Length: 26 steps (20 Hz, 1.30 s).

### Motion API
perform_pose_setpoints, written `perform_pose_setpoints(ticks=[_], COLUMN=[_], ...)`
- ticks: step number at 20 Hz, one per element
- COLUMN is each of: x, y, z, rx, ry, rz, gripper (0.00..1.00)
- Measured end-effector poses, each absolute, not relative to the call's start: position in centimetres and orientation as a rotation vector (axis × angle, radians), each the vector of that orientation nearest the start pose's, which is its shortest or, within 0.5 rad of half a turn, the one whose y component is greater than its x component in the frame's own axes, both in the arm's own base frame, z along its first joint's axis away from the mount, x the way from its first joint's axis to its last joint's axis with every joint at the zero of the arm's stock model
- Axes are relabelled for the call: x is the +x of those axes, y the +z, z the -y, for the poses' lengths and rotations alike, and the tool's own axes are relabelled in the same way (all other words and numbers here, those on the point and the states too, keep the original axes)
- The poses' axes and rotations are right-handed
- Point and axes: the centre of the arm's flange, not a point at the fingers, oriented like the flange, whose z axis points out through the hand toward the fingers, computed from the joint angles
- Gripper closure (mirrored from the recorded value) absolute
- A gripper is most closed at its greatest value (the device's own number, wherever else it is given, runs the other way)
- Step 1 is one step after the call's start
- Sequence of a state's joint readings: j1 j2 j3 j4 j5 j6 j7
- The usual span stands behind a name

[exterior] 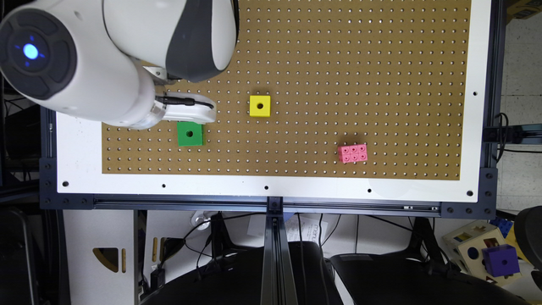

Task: Pick up green block.

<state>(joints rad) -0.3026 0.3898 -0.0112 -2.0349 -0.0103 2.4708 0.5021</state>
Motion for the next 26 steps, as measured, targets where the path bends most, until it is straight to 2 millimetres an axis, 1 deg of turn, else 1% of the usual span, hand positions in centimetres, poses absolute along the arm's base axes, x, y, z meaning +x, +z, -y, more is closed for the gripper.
perform_pose_setpoints(ticks=[2,5,8,12,16,19,20,22,23,24,26], x=[57.7,58.0,58.0,59.0,60.2,61.2,61.3,61.2,61.2,61.3,61.3], y=[24.7,24.3,23.1,22.0,19.4,18.7,18.5,17.4,17.5,17.5,17.5], z=[18.7,18.8,18.7,18.8,19.0,19.2,19.2,19.2,19.2,19.2,19.2], rx=[-2.895,-2.895,-2.896,-2.896,-2.898,-2.897,-2.897,-2.897,-2.897,-2.896,-2.896], ry=[-0.070,-0.068,-0.057,-0.070,-0.061,-0.066,-0.065,-0.056,-0.055,-0.056,-0.056], rz=[-1.236,-1.235,-1.234,-1.228,-1.223,-1.222,-1.221,-1.221,-1.221,-1.221,-1.221], gripper=[0.00,0.00,0.00,0.00,0.00,0.00,0.00,0.00,0.00,1.00,1.00])
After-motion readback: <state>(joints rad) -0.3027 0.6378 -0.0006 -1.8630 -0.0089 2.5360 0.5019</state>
